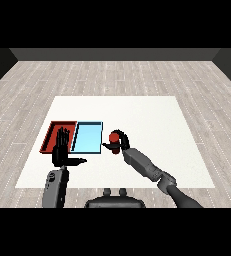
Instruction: Pick the red can and put it in the red box
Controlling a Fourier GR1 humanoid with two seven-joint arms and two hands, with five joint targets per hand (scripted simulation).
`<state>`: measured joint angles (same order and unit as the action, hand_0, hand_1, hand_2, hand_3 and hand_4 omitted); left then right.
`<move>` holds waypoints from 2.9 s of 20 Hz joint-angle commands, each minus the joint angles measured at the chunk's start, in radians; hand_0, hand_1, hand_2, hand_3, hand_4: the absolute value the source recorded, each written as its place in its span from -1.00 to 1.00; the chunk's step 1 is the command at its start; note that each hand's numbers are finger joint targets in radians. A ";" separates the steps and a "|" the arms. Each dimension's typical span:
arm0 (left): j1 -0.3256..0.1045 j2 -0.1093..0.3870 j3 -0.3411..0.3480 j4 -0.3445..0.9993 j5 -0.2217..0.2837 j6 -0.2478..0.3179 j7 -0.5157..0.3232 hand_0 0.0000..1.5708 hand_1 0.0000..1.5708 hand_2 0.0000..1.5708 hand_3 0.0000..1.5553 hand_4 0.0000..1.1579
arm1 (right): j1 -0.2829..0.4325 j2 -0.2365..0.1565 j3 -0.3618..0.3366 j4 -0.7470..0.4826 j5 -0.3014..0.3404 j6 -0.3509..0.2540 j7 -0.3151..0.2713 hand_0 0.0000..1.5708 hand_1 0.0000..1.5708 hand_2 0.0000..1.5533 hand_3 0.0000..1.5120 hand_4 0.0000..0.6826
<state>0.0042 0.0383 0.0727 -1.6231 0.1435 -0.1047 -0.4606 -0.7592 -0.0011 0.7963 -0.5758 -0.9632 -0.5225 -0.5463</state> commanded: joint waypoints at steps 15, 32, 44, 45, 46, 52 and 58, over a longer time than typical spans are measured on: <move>0.000 0.000 -0.010 0.001 -0.003 -0.005 0.001 -1.00 -1.00 -1.00 -1.00 -1.00 | -0.029 0.001 -0.054 -0.088 0.106 -0.104 -0.002 0.97 0.97 0.89 0.83 0.72; -0.047 -0.038 -0.227 -0.116 -0.111 0.084 0.225 -1.00 -1.00 -1.00 -1.00 -1.00 | 0.151 -0.246 -0.114 -0.728 0.322 -0.209 0.086 0.86 0.86 0.83 0.84 0.86; -0.141 -0.038 -0.322 0.025 -0.149 0.181 0.243 -1.00 -1.00 -1.00 -1.00 -1.00 | 0.237 -0.223 -0.217 -0.883 0.508 -0.153 0.172 0.81 0.81 0.82 0.85 0.84; -0.211 -0.038 -0.340 -0.001 -0.128 0.209 0.341 -1.00 -1.00 -1.00 -1.00 -1.00 | 0.283 -0.210 -0.240 -0.807 0.503 -0.072 0.081 0.83 0.83 0.83 0.85 0.86; -0.236 -0.038 -0.374 0.095 -0.125 0.265 0.274 -1.00 -1.00 -1.00 -1.00 -1.00 | 0.226 -0.203 -0.254 -0.851 0.508 -0.116 0.173 0.83 0.83 0.84 0.85 0.85; -0.207 -0.038 -0.465 0.173 -0.099 0.310 0.219 -1.00 -1.00 -1.00 -1.00 -1.00 | 0.310 -0.191 -0.307 -0.898 0.573 -0.026 0.162 0.84 0.84 0.85 0.85 0.83; -0.137 -0.036 -0.435 0.183 -0.088 0.251 0.169 -1.00 -1.00 -1.00 -1.00 -1.00 | 0.302 -0.121 -0.299 -0.971 0.678 -0.031 0.259 0.86 0.86 0.86 0.84 0.93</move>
<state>-0.1859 0.0006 -0.3673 -1.4641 0.0488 0.1890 -0.2360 -0.4613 -0.1475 0.4982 -1.4875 -0.3313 -0.5548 -0.3482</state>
